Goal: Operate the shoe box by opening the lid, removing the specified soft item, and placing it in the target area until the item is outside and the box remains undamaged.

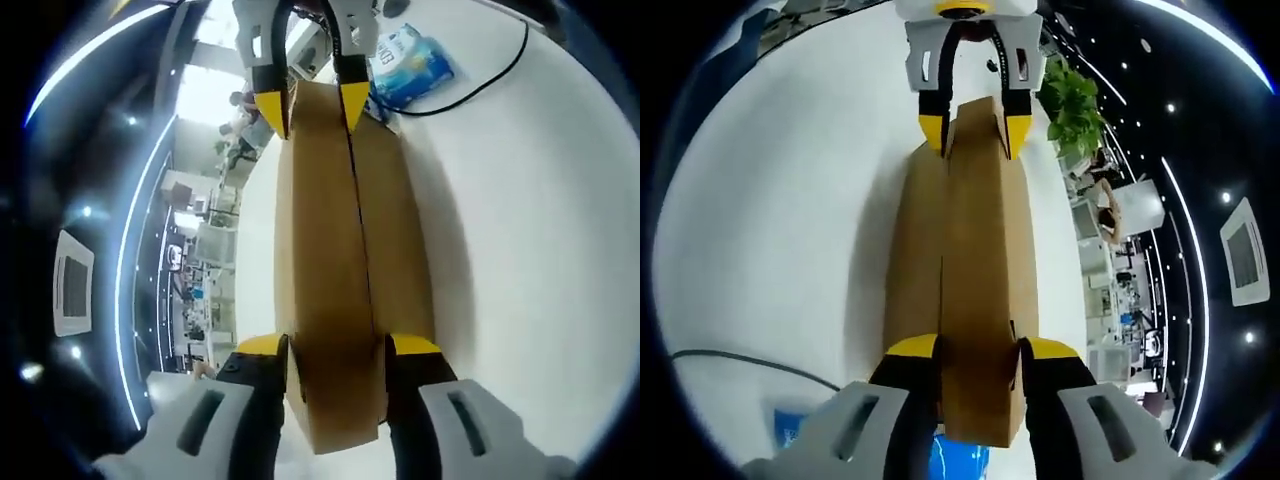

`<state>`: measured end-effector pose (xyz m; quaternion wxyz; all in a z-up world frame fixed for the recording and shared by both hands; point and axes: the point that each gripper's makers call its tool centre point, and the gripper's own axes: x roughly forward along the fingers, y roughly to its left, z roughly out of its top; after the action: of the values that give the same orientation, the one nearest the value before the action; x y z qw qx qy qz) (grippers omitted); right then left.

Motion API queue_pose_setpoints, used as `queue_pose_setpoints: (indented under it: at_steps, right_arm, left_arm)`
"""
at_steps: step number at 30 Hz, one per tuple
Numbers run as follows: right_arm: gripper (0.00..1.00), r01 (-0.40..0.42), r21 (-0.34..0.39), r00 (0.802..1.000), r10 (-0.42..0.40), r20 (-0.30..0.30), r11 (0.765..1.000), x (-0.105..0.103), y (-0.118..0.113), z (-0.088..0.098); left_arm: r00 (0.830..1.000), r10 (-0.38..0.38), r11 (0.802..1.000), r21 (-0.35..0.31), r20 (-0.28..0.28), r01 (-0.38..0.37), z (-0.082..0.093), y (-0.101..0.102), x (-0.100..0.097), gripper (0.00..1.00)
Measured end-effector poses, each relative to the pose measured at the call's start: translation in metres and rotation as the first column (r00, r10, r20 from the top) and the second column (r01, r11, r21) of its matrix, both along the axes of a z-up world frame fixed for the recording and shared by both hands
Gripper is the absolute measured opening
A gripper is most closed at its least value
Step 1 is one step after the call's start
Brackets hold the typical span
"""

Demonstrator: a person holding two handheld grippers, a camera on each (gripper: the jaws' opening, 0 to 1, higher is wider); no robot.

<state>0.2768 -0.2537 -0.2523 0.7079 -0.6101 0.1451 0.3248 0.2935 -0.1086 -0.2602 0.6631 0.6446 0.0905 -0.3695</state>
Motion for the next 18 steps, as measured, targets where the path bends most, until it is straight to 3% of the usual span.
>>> queue_pose_setpoints:
  at_steps: [11, 18]
  right_arm:
    - [0.35, 0.013, -0.029, 0.999, -0.014, -0.052, 1.000, 0.000, -0.004, -0.018]
    - [0.40, 0.037, -0.032, 0.998, -0.038, -0.059, 0.999, 0.002, -0.012, -0.020]
  left_arm:
    - [1.000, -0.002, 0.999, 0.032, -0.008, 0.003, -0.012, 0.009, 0.000, 0.37]
    - [1.000, -0.001, 1.000, 0.030, -0.013, 0.002, -0.014, 0.009, 0.001, 0.39]
